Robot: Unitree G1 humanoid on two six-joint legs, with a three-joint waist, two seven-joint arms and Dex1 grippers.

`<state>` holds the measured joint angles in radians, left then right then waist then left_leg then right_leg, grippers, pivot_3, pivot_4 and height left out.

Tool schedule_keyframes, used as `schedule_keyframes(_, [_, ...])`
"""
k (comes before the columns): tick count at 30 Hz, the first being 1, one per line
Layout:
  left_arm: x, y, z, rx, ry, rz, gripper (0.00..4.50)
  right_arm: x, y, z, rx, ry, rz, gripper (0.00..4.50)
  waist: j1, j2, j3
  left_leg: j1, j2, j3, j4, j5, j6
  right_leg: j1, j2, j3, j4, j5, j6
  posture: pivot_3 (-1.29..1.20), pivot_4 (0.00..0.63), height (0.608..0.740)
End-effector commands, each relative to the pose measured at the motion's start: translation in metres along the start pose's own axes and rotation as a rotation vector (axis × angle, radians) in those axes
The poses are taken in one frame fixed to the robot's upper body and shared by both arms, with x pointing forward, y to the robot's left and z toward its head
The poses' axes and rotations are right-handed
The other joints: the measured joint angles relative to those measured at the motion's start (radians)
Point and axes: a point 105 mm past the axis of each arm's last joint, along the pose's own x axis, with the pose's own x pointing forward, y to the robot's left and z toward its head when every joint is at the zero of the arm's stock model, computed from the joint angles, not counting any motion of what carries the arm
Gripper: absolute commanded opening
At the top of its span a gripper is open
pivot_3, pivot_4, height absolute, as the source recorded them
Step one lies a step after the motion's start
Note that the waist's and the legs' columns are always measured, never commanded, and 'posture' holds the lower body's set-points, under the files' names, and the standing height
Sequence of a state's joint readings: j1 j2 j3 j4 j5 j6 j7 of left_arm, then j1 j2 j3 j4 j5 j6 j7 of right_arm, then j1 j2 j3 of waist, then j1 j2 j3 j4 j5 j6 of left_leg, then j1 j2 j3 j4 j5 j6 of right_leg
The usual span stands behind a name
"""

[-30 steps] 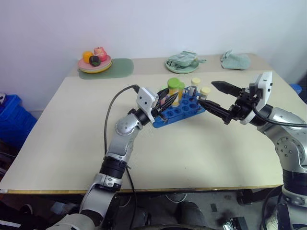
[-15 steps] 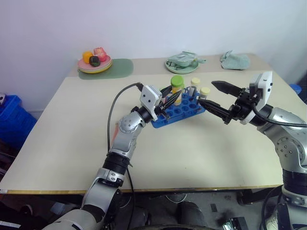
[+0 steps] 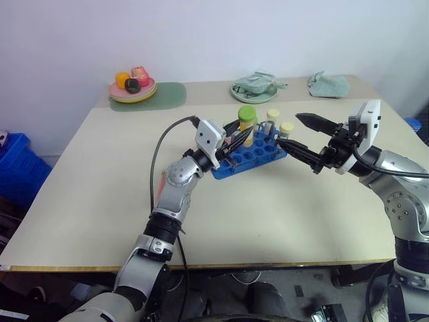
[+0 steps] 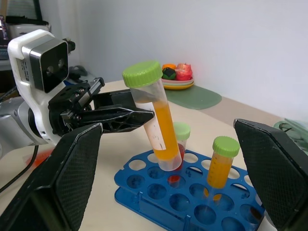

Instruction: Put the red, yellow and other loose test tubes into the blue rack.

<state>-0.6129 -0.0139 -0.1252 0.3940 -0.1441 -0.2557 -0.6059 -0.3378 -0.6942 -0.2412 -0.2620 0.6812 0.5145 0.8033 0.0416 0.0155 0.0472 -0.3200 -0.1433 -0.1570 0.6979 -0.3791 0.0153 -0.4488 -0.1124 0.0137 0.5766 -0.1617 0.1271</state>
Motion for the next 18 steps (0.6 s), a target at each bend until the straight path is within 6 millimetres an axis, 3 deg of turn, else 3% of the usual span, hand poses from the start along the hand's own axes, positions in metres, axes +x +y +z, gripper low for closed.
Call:
schedule_keyframes(1, [0.010,0.002,0.015,0.025,-0.064,0.001,0.72,0.002,0.002,0.015,-0.042,-0.048,0.013,4.50,0.000,0.000,0.000,0.000,0.000,0.000,0.000,0.000,0.000,0.000,0.000,0.000,0.000,0.000,0.000,0.00,0.000,0.740])
schedule_keyframes(10, [0.042,-0.007,-0.010,-0.007,-0.019,-0.036,0.72,0.004,0.002,0.016,-0.043,-0.049,0.015,4.50,0.000,0.000,-0.001,0.000,0.000,0.000,0.000,0.000,0.000,0.000,0.000,0.000,-0.001,0.000,0.000,0.00,0.000,0.740])
schedule_keyframes(11, [0.043,-0.007,-0.013,0.005,-0.007,-0.030,0.72,0.004,0.002,0.017,-0.044,-0.050,0.015,4.50,-0.001,-0.001,0.001,0.000,0.000,0.001,0.000,0.000,0.000,0.000,0.000,0.000,-0.001,0.000,0.000,0.00,0.150,0.740])
schedule_keyframes(13, [0.045,-0.004,-0.018,-0.007,0.007,0.001,0.72,0.003,0.003,0.017,-0.047,-0.049,0.013,4.50,-0.002,-0.007,0.032,0.003,0.001,0.003,0.001,-0.001,0.002,0.002,-0.001,0.000,0.000,0.000,0.000,0.00,0.150,0.740])
schedule_keyframes(18, [0.047,-0.003,-0.033,0.010,0.067,0.042,0.72,-0.001,0.004,0.017,-0.047,-0.044,0.001,4.50,-0.003,-0.010,0.034,-0.002,0.001,0.003,0.000,-0.001,0.002,-0.005,-0.001,0.000,0.003,0.000,0.000,0.00,0.150,0.740])
